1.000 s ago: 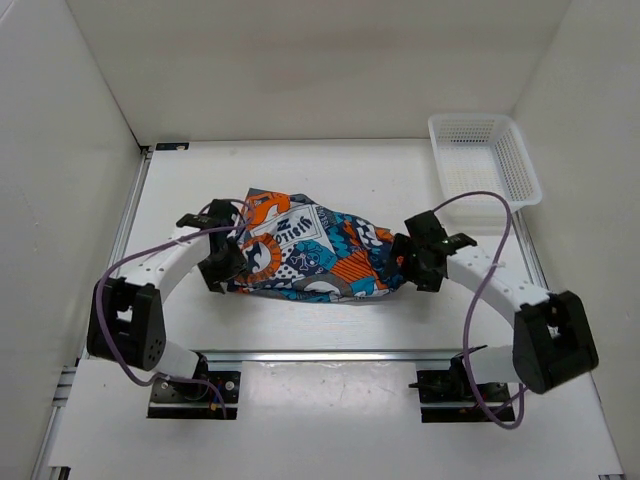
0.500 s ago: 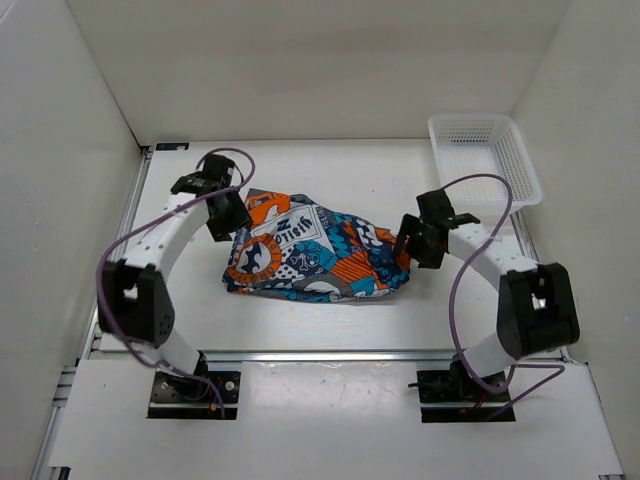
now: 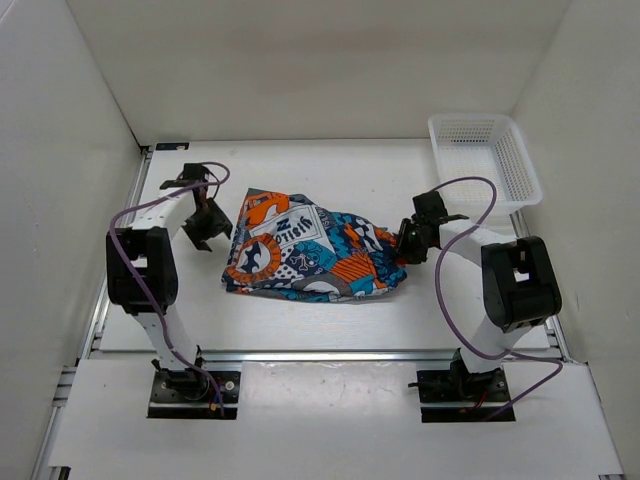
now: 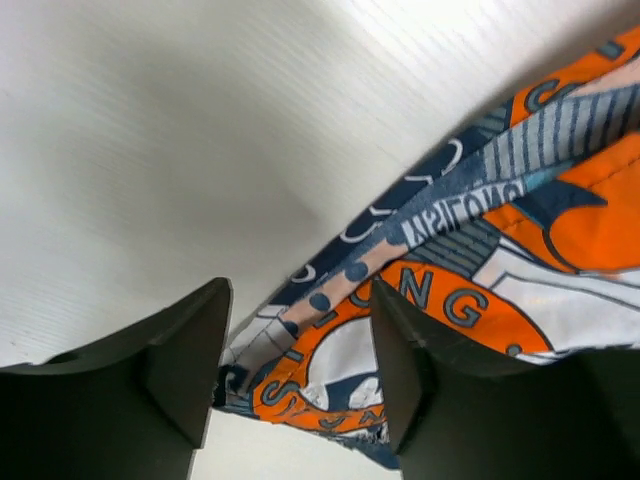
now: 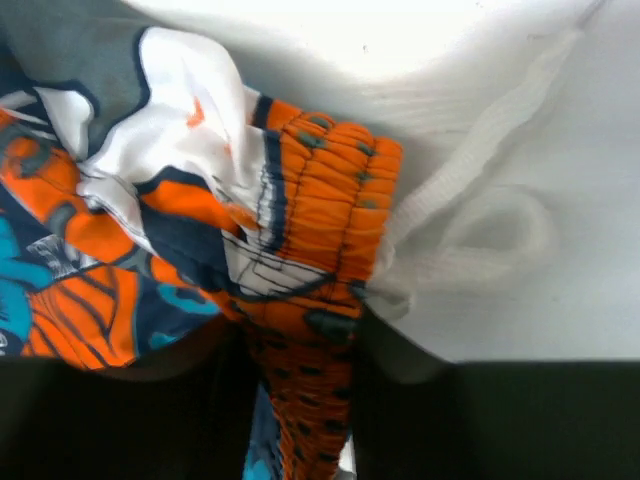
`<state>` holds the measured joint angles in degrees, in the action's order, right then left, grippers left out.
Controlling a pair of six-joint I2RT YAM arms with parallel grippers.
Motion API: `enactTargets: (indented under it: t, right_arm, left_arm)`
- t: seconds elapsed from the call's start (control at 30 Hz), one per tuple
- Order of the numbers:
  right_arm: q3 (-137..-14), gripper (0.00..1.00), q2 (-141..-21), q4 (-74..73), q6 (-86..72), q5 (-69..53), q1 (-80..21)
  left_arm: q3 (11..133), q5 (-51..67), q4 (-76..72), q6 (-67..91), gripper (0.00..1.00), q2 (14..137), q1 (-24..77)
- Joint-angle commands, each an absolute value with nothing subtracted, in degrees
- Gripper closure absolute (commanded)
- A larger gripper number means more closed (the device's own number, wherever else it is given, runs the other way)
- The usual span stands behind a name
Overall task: Fold and stack the shorts
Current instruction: Fold the shorts
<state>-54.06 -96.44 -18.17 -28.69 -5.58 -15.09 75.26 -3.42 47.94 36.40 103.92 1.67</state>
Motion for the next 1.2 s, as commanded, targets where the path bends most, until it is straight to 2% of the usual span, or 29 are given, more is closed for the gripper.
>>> enactTargets:
  t: [0.0,0.17,0.3,0.67,0.8,1.0,1.17]
  right_arm:
    - [-51.9,0.67,-99.6,-16.1,-29.1,-6.6,-15.0]
    - [-53.8,0.9,-100.1,-17.9,-28.6,-4.9,-15.0]
    - [-54.4,1.0,-96.0,-20.0,-28.0,-1.6,-15.0]
    - [-67.0,1.0,-89.0,-37.3,-21.9,10.1,-16.2]
    - [-75.7,1.0,-89.0,-44.8,-20.7,13.3,-20.7]
    - [-92.2,1.0,-95.5,-53.2,-23.3,15.1,-32.2]
    - [-104.9,1.0,-105.4,-57.6,-26.3,18.3,-40.3]
  left_arm:
    - [76.4,-0.8,45.4,36.4,0.33,103.8,1.6]
    - [78.3,2.4,44.0,38.9,0.4,109.6,3.4]
    - [77.8,3.7,43.5,40.2,0.42,110.7,4.9]
    - [70.7,5.4,42.5,43.9,0.43,106.2,14.0]
    - [68.0,5.4,42.5,45.4,0.43,103.8,16.0]
    - [67.5,5.4,42.5,46.0,0.43,102.7,16.8]
    - [66.9,7.5,42.5,45.3,0.43,99.7,16.8]
